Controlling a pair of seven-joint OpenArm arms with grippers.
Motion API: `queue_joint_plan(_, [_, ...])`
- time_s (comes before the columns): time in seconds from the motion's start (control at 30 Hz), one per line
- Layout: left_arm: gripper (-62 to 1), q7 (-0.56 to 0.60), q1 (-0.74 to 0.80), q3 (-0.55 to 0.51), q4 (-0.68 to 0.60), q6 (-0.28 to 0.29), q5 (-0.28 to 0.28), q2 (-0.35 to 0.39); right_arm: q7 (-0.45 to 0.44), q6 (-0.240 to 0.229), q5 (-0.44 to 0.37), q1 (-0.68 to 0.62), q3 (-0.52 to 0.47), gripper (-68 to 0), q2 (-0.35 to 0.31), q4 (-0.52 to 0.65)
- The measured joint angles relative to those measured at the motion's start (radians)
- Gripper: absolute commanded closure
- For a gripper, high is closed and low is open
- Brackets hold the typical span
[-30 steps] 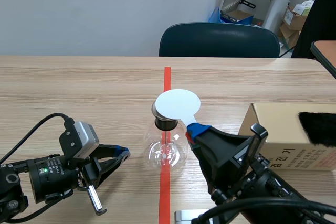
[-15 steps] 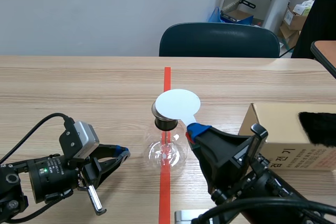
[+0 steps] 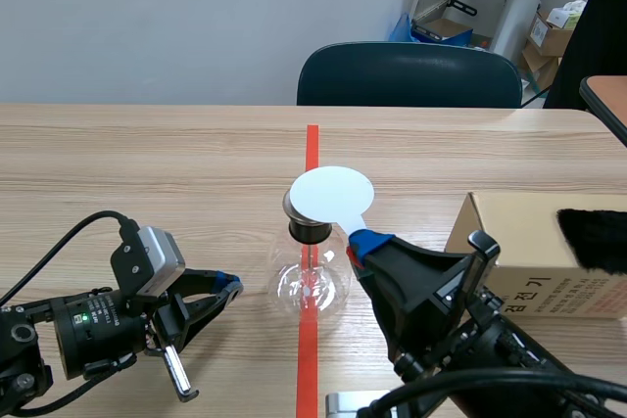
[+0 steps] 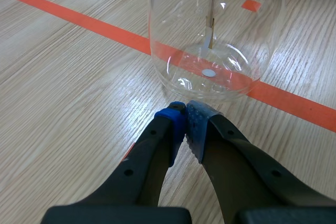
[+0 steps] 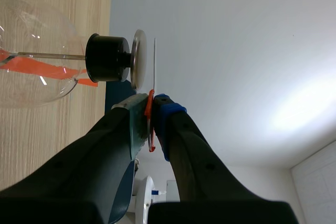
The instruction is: Do the electroscope experiment
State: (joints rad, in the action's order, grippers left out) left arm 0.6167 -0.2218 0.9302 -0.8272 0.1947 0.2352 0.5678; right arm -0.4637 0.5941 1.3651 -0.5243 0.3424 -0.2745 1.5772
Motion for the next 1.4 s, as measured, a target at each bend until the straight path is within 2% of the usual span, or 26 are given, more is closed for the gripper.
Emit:
queue_joint_plan(1.3, [-3.1, 0.000, 0.000, 0.000, 0.000, 0.000, 0.000, 0.000, 0.001, 0.000, 0.000, 0.000, 0.000, -0.6, 0.000, 0.000])
queue_joint_plan(1.4, [-3.1, 0.000, 0.000, 0.000, 0.000, 0.000, 0.000, 0.000, 0.038, 0.000, 0.000, 0.000, 0.000, -0.6, 0.000, 0.000])
